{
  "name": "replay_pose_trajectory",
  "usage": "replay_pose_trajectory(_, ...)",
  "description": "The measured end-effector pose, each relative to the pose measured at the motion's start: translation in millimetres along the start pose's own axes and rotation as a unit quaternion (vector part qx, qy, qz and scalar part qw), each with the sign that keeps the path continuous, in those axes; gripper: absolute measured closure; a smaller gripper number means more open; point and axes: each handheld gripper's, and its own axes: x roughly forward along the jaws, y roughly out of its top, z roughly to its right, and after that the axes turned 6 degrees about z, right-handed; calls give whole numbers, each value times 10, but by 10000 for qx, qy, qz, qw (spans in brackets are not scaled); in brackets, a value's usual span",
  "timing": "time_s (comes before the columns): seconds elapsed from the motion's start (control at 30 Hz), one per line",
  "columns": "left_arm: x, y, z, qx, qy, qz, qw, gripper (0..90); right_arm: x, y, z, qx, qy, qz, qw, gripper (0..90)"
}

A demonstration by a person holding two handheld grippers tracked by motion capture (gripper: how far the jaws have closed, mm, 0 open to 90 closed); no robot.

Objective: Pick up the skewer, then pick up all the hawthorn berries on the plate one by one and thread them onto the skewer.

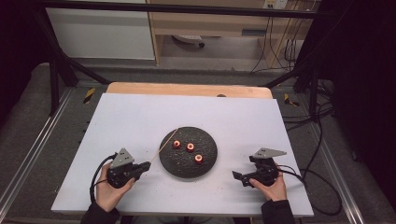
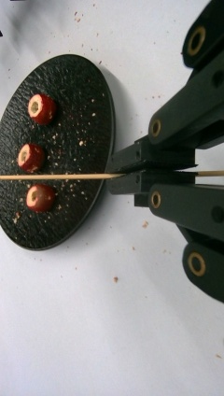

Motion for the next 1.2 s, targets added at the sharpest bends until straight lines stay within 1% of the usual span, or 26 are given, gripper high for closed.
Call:
replay_pose_trajectory(0.07, -20, -35, -20, -13, 9, 30, 10000, 883, 25, 33, -24, -32, 1, -38, 10000, 5)
replay_pose_trajectory(0.17, -47, -84, -55, -28, 45, 85, 10000, 883, 58, 76, -61, 13, 5, -11, 10000, 5)
replay_pose_trajectory(0.23, -59, -113, -78, -57, 26, 121, 9999, 883, 67, 91, -75, -1, -2, -41, 10000, 5)
replay_pose_trajectory(0.27, -64, -126, -89, -65, 25, 143, 9999, 883, 82, 122, -100, -52, -29, -88, 9999, 5)
replay_pose_trajectory(0.33, -63, -151, -105, -96, 1, 151, 9998, 883, 90, 138, -110, -20, -20, -71, 10000, 5)
replay_pose_trajectory(0.4, -58, -173, -118, -82, -24, 150, 9999, 883, 105, 171, -128, 13, -27, -28, 10000, 5)
replay_pose_trajectory(0.47, -57, -192, -128, -91, -62, 177, 9998, 883, 127, 205, -144, -11, -26, -17, 10000, 5)
replay_pose_trajectory(0.5, -59, -201, -130, -103, -71, 179, 9998, 883, 155, 245, -165, -20, -22, -35, 10000, 5)
replay_pose_trajectory(0.53, -63, -209, -132, -94, -71, 178, 9998, 883, 155, 245, -165, -20, -22, -35, 10000, 5)
replay_pose_trajectory(0.57, -68, -217, -131, -102, -68, 198, 9997, 883, 184, 293, -193, -4, -35, -89, 10000, 5)
replay_pose_trajectory(0.67, -91, -232, -140, -97, -59, 232, 9997, 883, 241, 385, -239, -64, -16, -155, 9999, 6)
replay_pose_trajectory(0.7, -96, -236, -145, -100, -66, 228, 9997, 883, 263, 421, -259, -124, -7, -202, 9997, 6)
replay_pose_trajectory(0.8, -100, -253, -146, -77, -76, 208, 9997, 883, 340, 546, -337, -202, 25, -322, 9993, 11)
replay_pose_trajectory(0.87, -96, -266, -141, -65, -85, 185, 9998, 883, 393, 634, -393, -241, 24, -439, 9987, 18)
replay_pose_trajectory(0.93, -94, -278, -133, -44, -93, 173, 9998, 883, 451, 715, -446, -341, 18, -584, 9977, 24)
replay_pose_trajectory(0.97, -97, -283, -133, -37, -104, 158, 9998, 883, 451, 715, -446, -341, 18, -584, 9977, 24)
replay_pose_trajectory(1.0, -98, -288, -131, -35, -112, 149, 9998, 883, 482, 752, -477, -369, 11, -647, 9972, 26)
replay_pose_trajectory(1.03, -99, -292, -130, -19, -111, 150, 9998, 883, 540, 820, -529, -462, 36, -804, 9957, 37)
replay_pose_trajectory(1.13, -98, -295, -134, -10, -133, 151, 9998, 883, 644, 901, -589, -544, 90, -1045, 9930, 75)
replay_pose_trajectory(1.17, -95, -295, -136, -4, -146, 144, 9998, 883, 644, 901, -589, -544, 90, -1045, 9930, 75)
replay_pose_trajectory(1.2, -93, -295, -138, -4, -146, 133, 9998, 883, 719, 945, -619, -594, 146, -1216, 9907, 84)
